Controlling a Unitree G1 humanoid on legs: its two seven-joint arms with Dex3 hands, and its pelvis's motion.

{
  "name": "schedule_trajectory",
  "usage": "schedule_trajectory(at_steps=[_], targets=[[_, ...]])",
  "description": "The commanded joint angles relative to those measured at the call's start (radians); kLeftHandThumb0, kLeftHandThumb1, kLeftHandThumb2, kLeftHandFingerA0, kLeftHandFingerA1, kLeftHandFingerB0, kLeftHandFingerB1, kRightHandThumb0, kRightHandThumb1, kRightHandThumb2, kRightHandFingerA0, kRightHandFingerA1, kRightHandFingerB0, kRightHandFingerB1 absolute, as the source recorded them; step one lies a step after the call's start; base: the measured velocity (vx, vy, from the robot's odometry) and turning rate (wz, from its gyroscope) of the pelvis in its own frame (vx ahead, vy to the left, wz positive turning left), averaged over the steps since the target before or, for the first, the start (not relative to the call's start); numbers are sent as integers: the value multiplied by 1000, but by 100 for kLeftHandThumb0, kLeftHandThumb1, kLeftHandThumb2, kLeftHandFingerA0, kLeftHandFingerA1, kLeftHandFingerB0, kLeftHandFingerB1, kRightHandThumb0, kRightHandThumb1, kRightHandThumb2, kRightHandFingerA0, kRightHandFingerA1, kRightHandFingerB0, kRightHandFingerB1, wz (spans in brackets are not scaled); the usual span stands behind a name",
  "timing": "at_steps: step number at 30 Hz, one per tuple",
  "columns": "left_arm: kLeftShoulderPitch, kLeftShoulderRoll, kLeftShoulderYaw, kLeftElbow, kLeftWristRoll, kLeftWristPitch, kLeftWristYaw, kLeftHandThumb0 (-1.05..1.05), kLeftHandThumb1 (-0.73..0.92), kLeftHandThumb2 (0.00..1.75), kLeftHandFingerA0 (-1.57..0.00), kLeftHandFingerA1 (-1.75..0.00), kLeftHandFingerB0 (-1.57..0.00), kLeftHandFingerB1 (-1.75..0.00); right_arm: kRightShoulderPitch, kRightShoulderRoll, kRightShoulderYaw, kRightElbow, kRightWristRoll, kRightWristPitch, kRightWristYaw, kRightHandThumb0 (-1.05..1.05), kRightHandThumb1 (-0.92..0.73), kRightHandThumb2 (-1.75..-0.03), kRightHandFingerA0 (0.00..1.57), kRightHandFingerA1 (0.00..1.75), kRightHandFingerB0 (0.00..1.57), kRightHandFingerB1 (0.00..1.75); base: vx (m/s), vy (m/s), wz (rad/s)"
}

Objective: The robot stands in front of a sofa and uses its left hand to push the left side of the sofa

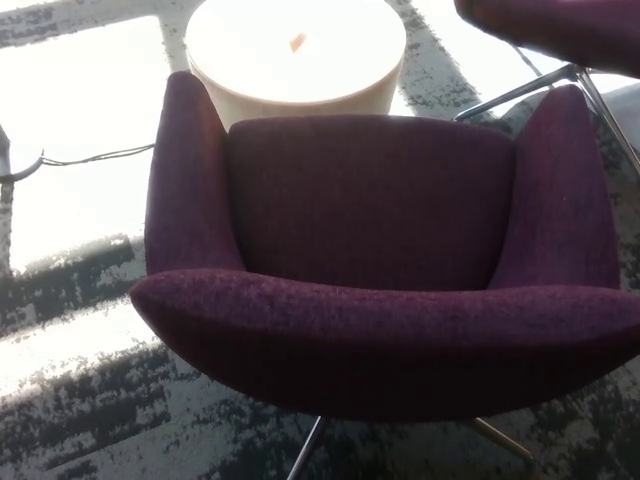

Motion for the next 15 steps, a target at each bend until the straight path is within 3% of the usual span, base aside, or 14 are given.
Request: schedule_trajectory(at_steps=[1, 7, 13, 15], targets=[[-14, 31, 72, 50, -89, -208, -89, -69, 92, 70, -24, -34, -19, -31, -13, -15, 36, 70, -64, -220, -147, -61, -83, -67, 45, 40, 44, 37, 0, 0, 0], [-90, 38, 159, 22, -178, -214, -229, -73, 92, 71, -19, -33, -16, -31, -32, -18, 42, 98, -61, -246, -162, -59, -84, -65, 46, 39, 47, 38, 0, 0, 0], [-146, 56, 223, -39, -209, -219, -263, -78, 92, 70, -24, -33, -14, -30, -35, -14, 34, 120, -60, -267, -170, -61, -83, -66, 46, 39, 45, 37, 0, 0, 0], [-230, 85, 265, -120, -266, -148, -304, -79, 92, 73, -22, -32, -11, -27, -38, -12, 33, 127, -61, -270, -170, -62, -84, -66, 46, 39, 47, 38, 0, 0, 0]])
